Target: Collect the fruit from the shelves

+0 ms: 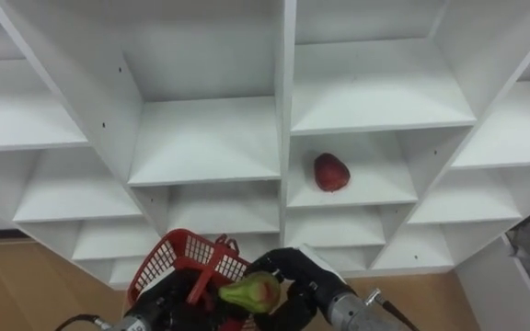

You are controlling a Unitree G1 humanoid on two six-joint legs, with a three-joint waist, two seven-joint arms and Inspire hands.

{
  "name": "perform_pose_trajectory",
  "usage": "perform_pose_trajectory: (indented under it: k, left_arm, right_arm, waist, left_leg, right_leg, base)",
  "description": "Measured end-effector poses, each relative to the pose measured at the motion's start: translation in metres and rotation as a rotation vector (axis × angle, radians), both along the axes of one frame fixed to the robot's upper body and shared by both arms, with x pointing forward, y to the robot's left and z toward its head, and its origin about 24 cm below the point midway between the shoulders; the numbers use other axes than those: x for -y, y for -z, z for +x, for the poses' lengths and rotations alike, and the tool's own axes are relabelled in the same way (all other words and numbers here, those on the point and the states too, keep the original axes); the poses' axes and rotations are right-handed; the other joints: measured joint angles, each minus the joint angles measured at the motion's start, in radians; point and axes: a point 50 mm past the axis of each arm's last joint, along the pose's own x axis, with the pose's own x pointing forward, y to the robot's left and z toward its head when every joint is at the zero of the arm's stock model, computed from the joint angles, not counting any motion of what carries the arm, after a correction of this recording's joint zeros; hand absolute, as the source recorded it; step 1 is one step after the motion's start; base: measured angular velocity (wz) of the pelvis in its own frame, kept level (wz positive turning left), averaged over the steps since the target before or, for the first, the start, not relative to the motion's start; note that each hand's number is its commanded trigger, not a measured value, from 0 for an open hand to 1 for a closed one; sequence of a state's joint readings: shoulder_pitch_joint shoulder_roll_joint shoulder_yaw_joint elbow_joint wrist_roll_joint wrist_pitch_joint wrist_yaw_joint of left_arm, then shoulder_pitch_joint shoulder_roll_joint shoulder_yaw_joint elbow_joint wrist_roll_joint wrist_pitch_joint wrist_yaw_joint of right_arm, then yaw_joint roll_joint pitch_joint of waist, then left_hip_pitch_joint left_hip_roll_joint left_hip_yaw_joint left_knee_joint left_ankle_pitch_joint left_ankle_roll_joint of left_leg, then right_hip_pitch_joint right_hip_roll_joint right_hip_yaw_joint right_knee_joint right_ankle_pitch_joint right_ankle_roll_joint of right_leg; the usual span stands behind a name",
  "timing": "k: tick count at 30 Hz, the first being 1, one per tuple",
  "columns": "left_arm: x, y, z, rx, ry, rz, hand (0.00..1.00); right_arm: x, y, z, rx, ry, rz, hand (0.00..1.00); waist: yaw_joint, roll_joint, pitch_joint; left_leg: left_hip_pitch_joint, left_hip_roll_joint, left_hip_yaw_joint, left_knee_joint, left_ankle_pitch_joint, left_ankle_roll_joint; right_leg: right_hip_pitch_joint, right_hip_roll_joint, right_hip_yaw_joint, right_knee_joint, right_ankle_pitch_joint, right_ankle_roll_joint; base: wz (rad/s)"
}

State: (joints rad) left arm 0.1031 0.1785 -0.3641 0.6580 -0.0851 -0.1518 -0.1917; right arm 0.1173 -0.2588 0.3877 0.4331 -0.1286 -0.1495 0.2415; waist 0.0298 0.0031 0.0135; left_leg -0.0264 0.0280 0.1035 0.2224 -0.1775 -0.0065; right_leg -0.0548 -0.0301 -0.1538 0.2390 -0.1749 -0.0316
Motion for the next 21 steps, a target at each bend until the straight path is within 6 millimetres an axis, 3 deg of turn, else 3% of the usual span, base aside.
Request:
perform_pose_trajectory:
  k: [21]
  left_arm:
    - [-0.0011, -0.0001, -0.0002, -0.003, 0.012, -0.002, 1.00]
  right_arm:
    - [0.0081, 0.0104, -0.0018, -0.047, 0.039, -0.036, 1.00]
  waist:
    - [-0.002, -0.004, -0.0028]
  left_leg:
    - [0.001, 0.001, 0.000, 0.000, 0.000, 0.000]
  right_leg:
    - [0.000, -0.001, -0.012, -0.001, 0.001, -0.001]
  base:
    - [0.00]
